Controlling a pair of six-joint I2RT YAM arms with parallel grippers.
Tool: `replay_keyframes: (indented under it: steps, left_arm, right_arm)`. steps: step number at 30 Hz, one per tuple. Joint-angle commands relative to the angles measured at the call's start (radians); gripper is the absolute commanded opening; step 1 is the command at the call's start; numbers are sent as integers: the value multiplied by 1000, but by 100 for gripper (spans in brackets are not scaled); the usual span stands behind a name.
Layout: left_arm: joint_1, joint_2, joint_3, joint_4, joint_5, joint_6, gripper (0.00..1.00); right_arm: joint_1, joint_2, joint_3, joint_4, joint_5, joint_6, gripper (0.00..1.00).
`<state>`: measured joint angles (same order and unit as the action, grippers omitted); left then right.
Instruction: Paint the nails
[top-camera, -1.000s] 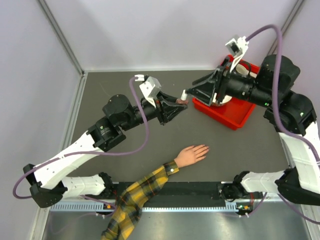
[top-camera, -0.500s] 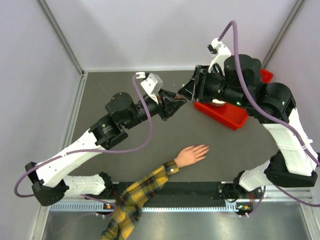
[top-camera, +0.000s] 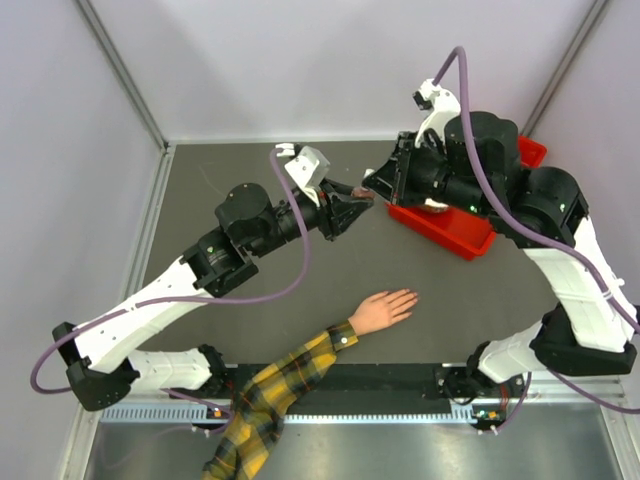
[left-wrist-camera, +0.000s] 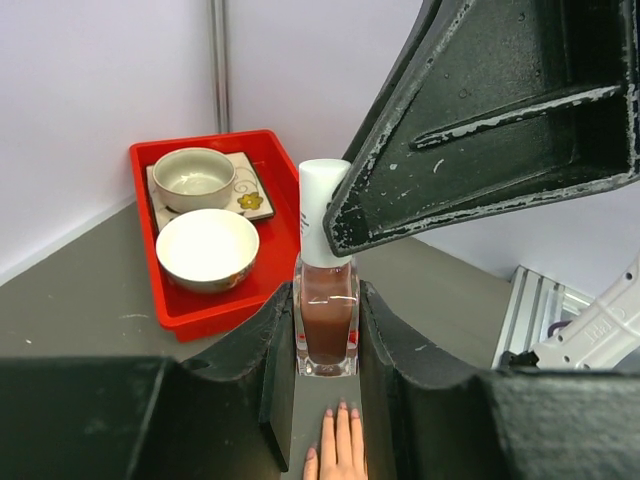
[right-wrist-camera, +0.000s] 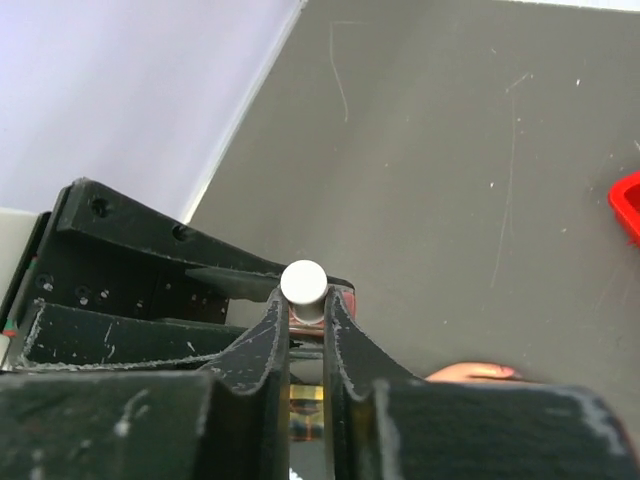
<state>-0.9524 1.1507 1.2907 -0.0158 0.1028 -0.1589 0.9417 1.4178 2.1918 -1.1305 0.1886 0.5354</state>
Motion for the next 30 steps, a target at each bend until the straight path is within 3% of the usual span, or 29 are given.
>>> replay_keyframes:
  steps: [1,3,4,6,7,10,14,17,20,21,22,24,25,30]
  left_arm:
    - [0,-22,39,65,23,-11,0]
    - [1,-32,35,73,58,-19,0]
    - [0,-35,33,76,73,-21,0]
    - [1,-42,38,77,130,-34,0]
    - [0,-43,36,79,149,-40,0]
    - [0,-52,33,94,233,-71,0]
    - [0,-62,33,117,333,-122,0]
    - [1,-65,33,125,362,-136,0]
    - [0,-63,36,125,353,-125,0]
    - [0,-63,38,123,345,-122,0]
    - [0,-59,42,122,338,-116,0]
    - [0,-48,48,111,313,-90,0]
    - [0,-40,59,96,304,-81,0]
    - [0,-2,71,70,213,-27,0]
  right_arm:
    - [11,-103,-106,154,-91,-67,0]
    - [-35,-167,-194,296,-199,-149,0]
    - [-64,-225,-275,335,-353,-167,0]
    - [-137,-273,-351,447,-513,-239,0]
    - [-150,-298,-415,475,-687,-276,0]
    - [-156,-370,-501,512,-913,-441,0]
    - [-172,-410,-521,454,-1011,-668,0]
    - [-219,-410,-526,437,-1101,-697,0]
    - [-230,-373,-500,445,-1114,-628,0]
    - [-227,-358,-469,440,-1101,-600,10]
    - [-227,-335,-449,430,-1035,-571,42]
    - [-227,-315,-384,388,-942,-496,53]
    - [-227,-304,-363,379,-826,-467,61]
    - [-222,-270,-262,277,-525,-206,68]
